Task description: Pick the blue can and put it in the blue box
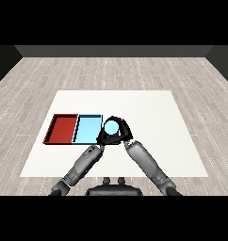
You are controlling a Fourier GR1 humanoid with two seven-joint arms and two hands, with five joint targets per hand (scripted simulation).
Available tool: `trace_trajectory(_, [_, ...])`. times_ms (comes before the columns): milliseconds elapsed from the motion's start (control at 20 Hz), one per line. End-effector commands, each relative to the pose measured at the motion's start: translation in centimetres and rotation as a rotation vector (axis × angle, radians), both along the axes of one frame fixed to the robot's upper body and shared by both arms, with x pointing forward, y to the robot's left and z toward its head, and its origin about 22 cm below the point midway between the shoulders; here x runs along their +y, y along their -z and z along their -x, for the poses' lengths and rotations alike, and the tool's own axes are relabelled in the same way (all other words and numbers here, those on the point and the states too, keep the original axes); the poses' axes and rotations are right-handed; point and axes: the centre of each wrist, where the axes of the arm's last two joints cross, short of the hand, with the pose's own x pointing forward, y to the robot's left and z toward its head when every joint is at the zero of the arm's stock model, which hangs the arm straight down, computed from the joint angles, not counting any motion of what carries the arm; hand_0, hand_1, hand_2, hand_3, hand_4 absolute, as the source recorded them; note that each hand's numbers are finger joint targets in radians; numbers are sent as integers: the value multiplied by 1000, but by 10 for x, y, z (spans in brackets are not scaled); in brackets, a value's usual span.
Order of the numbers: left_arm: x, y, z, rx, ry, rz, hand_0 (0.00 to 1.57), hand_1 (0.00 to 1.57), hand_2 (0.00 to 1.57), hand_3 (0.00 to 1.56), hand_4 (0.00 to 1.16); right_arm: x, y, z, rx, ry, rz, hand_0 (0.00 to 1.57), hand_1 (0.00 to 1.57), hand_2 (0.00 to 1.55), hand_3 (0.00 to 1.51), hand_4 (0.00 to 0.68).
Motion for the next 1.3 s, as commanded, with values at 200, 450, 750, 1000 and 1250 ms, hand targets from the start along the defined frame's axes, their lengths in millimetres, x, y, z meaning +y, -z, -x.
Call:
trace_trajectory(200, [-17,-9,-9,-26,-90,4,1571,1571,1565,1483,1140,-11,-6,-5,-1,-7,-58,1473,1473,1421,1346,480])
trace_trajectory(450, [2,-3,-3,-44,-94,6,1571,1571,1571,1488,1128,-13,0,-4,44,-24,-48,0,0,0,0,0])
trace_trajectory(750, [-7,-19,-9,-59,-110,11,1571,1571,1571,1489,1127,-15,7,4,26,-36,-13,0,0,0,0,0])
trace_trajectory(1000, [25,-1,8,-82,-118,-27,1571,1571,1571,1489,1135,-16,8,13,33,-34,-52,0,0,0,0,0])
trace_trajectory(1250, [32,15,5,-62,-142,-65,1571,1571,1571,1490,1129,-72,0,-5,44,46,-174,0,0,0,0,0])
